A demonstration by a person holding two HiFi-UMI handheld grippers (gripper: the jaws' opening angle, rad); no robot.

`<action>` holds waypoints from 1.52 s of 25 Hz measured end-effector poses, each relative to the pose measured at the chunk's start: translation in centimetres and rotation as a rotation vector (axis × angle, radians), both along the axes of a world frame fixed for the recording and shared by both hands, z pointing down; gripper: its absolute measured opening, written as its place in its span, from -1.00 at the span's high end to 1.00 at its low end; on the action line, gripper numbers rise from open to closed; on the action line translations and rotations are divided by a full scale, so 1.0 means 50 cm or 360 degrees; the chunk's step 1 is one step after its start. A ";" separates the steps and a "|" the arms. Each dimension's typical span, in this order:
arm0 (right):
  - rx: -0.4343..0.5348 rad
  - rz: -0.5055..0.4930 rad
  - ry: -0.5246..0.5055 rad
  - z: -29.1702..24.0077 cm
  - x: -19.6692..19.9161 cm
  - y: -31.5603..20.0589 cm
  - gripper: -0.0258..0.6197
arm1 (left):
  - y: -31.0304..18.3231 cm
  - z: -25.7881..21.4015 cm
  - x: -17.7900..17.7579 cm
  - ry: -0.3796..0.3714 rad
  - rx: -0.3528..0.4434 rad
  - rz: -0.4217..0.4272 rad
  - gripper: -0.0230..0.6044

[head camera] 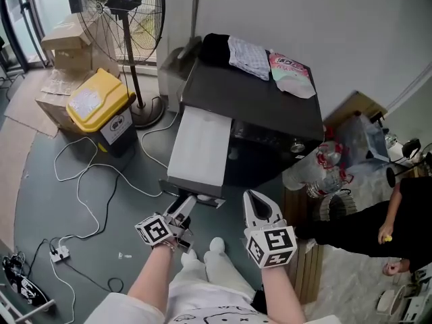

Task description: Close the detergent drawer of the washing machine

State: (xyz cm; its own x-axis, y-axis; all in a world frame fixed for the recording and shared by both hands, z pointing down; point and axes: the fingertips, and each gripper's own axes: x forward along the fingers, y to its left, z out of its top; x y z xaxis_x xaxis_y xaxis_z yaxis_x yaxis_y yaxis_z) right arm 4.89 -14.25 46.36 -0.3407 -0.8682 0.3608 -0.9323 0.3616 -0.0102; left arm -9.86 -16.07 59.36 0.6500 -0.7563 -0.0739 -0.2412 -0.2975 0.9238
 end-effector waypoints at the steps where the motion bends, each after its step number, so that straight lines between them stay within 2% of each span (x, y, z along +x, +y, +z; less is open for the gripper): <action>1: 0.0003 0.0003 -0.0004 -0.002 0.001 -0.001 0.92 | 0.001 0.000 0.001 -0.0003 -0.0006 0.0000 -0.10; 7: 0.0004 0.0006 -0.0012 -0.004 0.003 -0.003 0.92 | 0.006 0.013 -0.001 0.0014 -0.0073 -0.0024 -0.10; 19: -0.0004 0.0017 -0.0042 -0.001 0.037 -0.046 0.92 | -0.047 0.002 0.013 0.0025 -0.0037 -0.0050 -0.10; 24: -0.0004 0.0007 -0.0062 0.002 0.045 -0.074 0.92 | -0.051 0.030 0.015 -0.0006 -0.0152 -0.0093 -0.10; 30: -0.0010 -0.0021 -0.0081 0.004 0.045 -0.109 0.92 | -0.067 0.020 0.019 0.0050 -0.0121 -0.0113 -0.09; 38: -0.0013 -0.0059 -0.0092 0.007 0.048 -0.148 0.92 | -0.130 0.004 0.019 0.0037 -0.0061 -0.0167 -0.09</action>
